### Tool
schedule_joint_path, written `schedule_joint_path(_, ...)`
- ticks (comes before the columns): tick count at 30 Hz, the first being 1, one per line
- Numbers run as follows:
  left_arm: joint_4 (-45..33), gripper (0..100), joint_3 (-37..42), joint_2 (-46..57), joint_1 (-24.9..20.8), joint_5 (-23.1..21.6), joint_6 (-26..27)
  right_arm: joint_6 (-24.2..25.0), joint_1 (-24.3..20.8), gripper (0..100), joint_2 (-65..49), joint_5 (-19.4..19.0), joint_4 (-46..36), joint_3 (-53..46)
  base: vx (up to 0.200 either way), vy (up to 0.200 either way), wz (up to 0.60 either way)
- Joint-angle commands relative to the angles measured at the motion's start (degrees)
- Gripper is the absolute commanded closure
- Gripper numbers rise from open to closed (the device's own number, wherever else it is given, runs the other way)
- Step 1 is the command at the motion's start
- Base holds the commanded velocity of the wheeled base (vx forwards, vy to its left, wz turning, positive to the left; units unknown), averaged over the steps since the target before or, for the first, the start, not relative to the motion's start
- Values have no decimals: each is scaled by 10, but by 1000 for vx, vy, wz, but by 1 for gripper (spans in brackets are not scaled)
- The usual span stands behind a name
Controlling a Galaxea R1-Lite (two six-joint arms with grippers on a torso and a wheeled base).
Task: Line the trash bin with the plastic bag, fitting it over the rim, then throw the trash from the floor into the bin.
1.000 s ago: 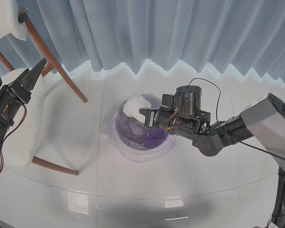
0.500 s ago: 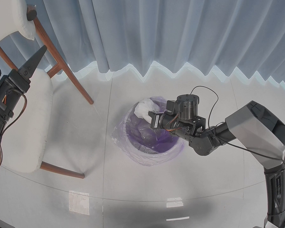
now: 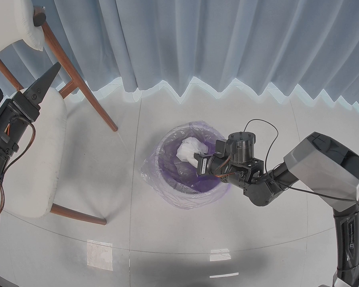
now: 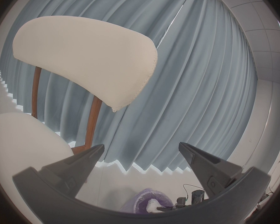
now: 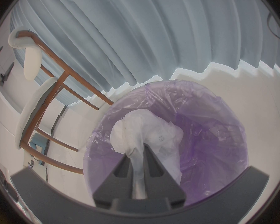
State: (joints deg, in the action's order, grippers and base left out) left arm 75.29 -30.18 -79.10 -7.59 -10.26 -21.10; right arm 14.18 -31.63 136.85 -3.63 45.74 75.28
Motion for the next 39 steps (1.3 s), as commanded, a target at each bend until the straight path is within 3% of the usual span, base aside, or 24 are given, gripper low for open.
schedule_joint_path(1, 0, 0, -1, -1, 2, 0, 0, -1, 0, 100, 16, 0, 1, 1, 0, 0, 0)
schedule_joint_path(4, 1, 0, -1, 0, 1, -1, 0, -1, 0, 100, 17, 1, 1, 1, 0, 0, 0)
schedule_joint_path(5, 1, 0, -1, 0, 2, -1, 0, -1, 0, 0, 15, 1, 1, -1, 0, 0, 0)
schedule_joint_path(17, 1, 0, 7, 4, -1, -1, 2, 0, -13, 0, -85, 1, 111, -127, 0, 0, 0)
schedule_joint_path(21, 1, 0, 8, 1, -1, -1, 3, 2, -13, 0, -171, 4, 134, -173, 0, 0, 0)
schedule_joint_path(27, 1, 0, 24, 7, -4, -2, 58, -1, -7, 0, -351, 35, 130, -274, 0, 0, 0)
schedule_joint_path(32, -22, 0, 68, 60, -8, 0, 164, -49, 40, 0, -592, 60, -45, -392, 0, 0, 0)
schedule_joint_path(34, -55, 0, 87, 101, -7, 3, 190, -73, 62, 0, -677, 66, -127, -423, 0, 0, 0)
schedule_joint_path(35, -55, 0, 87, 101, -7, 3, 190, -73, 62, 0, -677, 66, -127, -423, 0, 0, 0)
schedule_joint_path(36, -112, 0, 113, 160, -4, 6, 207, -80, 79, 0, -767, 68, -209, -445, 0, 0, 0)
schedule_joint_path(39, -233, 0, 120, 255, 2, 30, 210, -78, 102, 0, -872, 68, -309, -467, 0, 0, 0)
